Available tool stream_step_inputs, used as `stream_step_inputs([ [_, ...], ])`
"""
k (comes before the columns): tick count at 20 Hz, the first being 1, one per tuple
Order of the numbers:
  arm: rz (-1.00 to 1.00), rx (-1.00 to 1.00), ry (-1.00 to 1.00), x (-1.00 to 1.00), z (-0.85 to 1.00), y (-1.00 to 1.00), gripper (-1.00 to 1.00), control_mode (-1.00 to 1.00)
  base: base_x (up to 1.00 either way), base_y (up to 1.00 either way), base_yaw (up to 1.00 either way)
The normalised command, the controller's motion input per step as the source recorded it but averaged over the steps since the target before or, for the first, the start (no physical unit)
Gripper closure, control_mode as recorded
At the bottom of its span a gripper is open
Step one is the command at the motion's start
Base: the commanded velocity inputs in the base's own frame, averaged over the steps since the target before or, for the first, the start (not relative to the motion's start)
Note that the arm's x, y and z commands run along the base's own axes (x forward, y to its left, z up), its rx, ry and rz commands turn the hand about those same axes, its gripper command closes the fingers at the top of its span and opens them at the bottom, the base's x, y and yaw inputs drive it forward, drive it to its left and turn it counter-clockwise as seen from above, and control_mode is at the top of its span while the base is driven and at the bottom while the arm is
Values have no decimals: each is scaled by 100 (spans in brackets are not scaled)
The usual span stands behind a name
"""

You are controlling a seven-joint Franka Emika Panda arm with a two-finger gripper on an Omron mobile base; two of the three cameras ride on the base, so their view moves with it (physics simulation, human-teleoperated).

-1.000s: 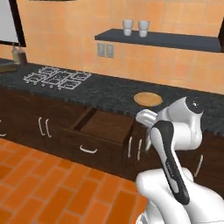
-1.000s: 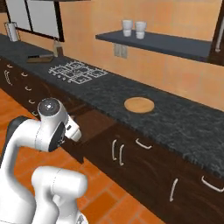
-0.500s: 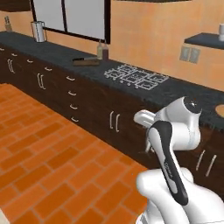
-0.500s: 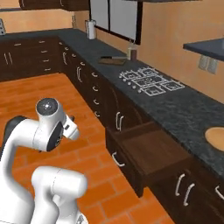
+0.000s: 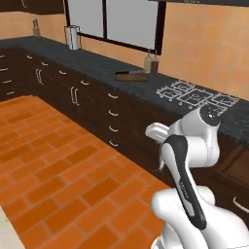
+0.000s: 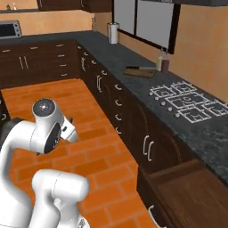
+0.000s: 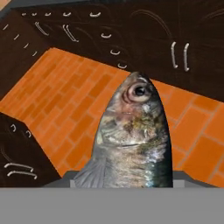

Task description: Pick up the knife from the drawer and place it on the cutting board. Then place the meat from the plate to the cutting board.

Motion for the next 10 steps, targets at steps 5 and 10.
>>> stream_step_inputs([
  [5, 0, 0, 0, 0, 0, 0, 100, 100, 100, 5, -5],
  [10, 0, 0, 0, 0, 0, 0, 100, 100, 99, 1, -36],
])
